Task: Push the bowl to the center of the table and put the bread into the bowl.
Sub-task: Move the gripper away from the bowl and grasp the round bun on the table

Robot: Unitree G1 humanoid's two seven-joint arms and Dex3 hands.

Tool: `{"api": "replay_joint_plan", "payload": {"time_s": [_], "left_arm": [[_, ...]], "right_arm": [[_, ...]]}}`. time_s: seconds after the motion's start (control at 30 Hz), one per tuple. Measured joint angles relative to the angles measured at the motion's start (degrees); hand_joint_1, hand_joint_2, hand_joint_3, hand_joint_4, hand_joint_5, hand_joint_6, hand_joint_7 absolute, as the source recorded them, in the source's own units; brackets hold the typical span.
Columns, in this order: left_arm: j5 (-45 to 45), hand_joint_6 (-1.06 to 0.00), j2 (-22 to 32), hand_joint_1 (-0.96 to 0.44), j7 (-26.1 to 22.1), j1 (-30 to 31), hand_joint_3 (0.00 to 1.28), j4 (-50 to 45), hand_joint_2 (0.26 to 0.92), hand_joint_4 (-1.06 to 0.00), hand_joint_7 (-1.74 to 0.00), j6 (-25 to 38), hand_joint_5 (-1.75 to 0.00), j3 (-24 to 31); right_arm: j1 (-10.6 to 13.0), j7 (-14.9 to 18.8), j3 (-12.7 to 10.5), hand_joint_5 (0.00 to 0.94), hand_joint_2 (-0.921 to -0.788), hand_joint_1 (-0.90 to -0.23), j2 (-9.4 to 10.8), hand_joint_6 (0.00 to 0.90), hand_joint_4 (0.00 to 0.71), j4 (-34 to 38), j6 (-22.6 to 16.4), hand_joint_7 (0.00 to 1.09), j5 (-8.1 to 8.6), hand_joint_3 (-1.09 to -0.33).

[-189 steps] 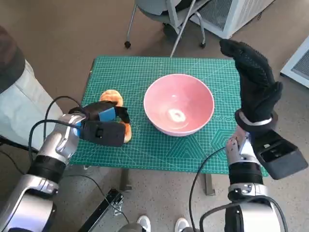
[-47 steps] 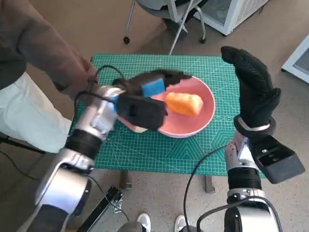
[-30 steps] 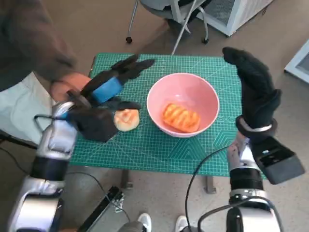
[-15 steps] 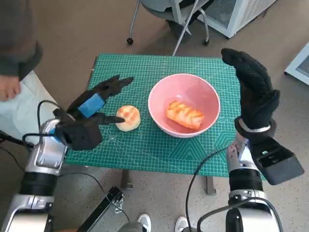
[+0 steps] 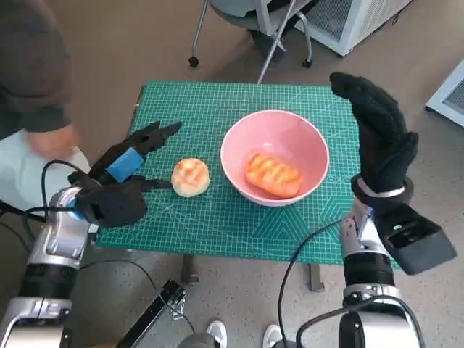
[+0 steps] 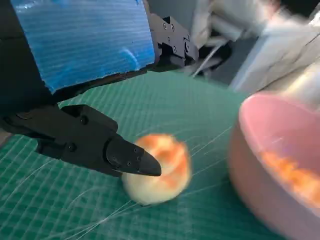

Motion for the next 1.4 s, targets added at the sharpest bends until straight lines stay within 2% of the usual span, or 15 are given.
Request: {"api": "replay_joint_plan", "payload": {"time_s": [0.2,0.4,0.67,0.8,0.9,0.93,0.97,1.0,1.03,1.07,1.13,1.23,1.4], "left_arm": [[4.05,-0.24,-3.15,-0.31,0.69,-5.11,0.00,10.43,0.818,-0.06,0.00,2.12,0.00,-4.77],[7.26,-0.24,-8.00,-0.30,3.49,-10.02,0.00,20.99,0.817,-0.06,0.00,2.45,0.00,-9.35],[9.86,-0.25,-12.56,-0.29,8.48,-15.73,0.00,30.57,0.818,-0.10,-0.01,2.06,-0.02,-13.08],[10.55,-0.29,-14.26,-0.25,10.46,-17.77,0.00,33.92,0.826,-0.15,-0.02,2.13,-0.03,-14.27],[10.73,-0.40,-15.02,-0.18,11.89,-18.59,0.01,35.72,0.854,-0.29,-0.07,2.12,-0.05,-15.17],[10.79,-0.46,-15.19,-0.15,12.29,-18.79,0.01,36.15,0.868,-0.37,-0.09,2.12,-0.06,-15.43],[10.84,-0.56,-15.33,-0.12,12.77,-18.95,0.02,36.63,0.883,-0.50,-0.14,2.11,-0.10,-15.74],[10.84,-0.59,-15.38,-0.11,13.37,-19.07,0.02,36.96,0.891,-0.55,-0.17,2.06,-0.11,-16.00],[10.85,-0.57,-15.39,-0.07,13.83,-19.11,0.06,37.15,0.902,-0.59,-0.59,1.96,-0.47,-16.16],[10.85,-0.55,-15.38,-0.05,14.25,-19.13,0.09,37.27,0.909,-0.60,-0.87,1.85,-0.71,-16.34],[11.04,-0.56,-15.18,-0.02,15.29,-19.14,0.10,37.34,0.914,-0.64,-1.08,1.54,-0.91,-16.77],[11.88,-0.59,-14.45,-0.01,16.52,-19.16,0.09,37.20,0.917,-0.65,-1.16,0.88,-1.10,-17.18],[11.91,-0.61,-12.25,0.00,17.18,-19.19,0.09,35.83,0.920,-0.66,-1.17,-0.09,-1.19,-16.50]], "right_arm": [[-0.01,0.42,0.40,0.001,-0.921,-0.596,0.08,0.044,0.354,0.04,0.51,0.79,0.02,-0.685],[0.04,0.62,0.63,0.001,-0.921,-0.583,0.06,0.044,0.355,-0.10,1.11,0.79,0.02,-0.689],[0.41,0.60,0.82,0.003,-0.921,-0.582,-0.14,0.041,0.360,-1.26,1.71,0.81,-0.15,-0.692],[0.83,0.49,0.87,0.004,-0.921,-0.583,-0.16,0.039,0.361,-1.94,1.98,0.82,-0.27,-0.692],[1.20,0.42,0.90,0.004,-0.921,-0.587,-0.17,0.037,0.363,-2.44,2.03,0.82,-0.32,-0.691],[1.29,0.42,0.91,0.005,-0.921,-0.589,-0.17,0.037,0.364,-2.52,2.05,0.82,-0.31,-0.690],[1.41,0.41,0.92,0.005,-0.921,-0.592,-0.17,0.036,0.364,-2.63,2.08,0.82,-0.30,-0.690],[1.56,0.42,0.93,0.005,-0.921,-0.593,-0.17,0.036,0.364,-2.75,2.10,0.82,-0.30,-0.689],[1.66,0.41,0.93,0.005,-0.921,-0.595,-0.18,0.035,0.364,-2.82,2.11,0.83,-0.30,-0.689],[1.78,0.41,0.93,0.005,-0.921,-0.596,-0.19,0.034,0.364,-2.93,2.15,0.83,-0.30,-0.689],[2.00,0.41,0.93,0.005,-0.921,-0.597,-0.23,0.033,0.364,-3.26,2.24,0.83,-0.30,-0.689],[2.16,0.42,0.94,0.003,-0.921,-0.599,-0.25,0.032,0.363,-3.70,2.40,0.83,-0.29,-0.688],[2.42,0.41,0.85,0.003,-0.921,-0.605,-0.53,0.029,0.362,-4.15,2.49,0.83,-0.30,-0.685]]}}
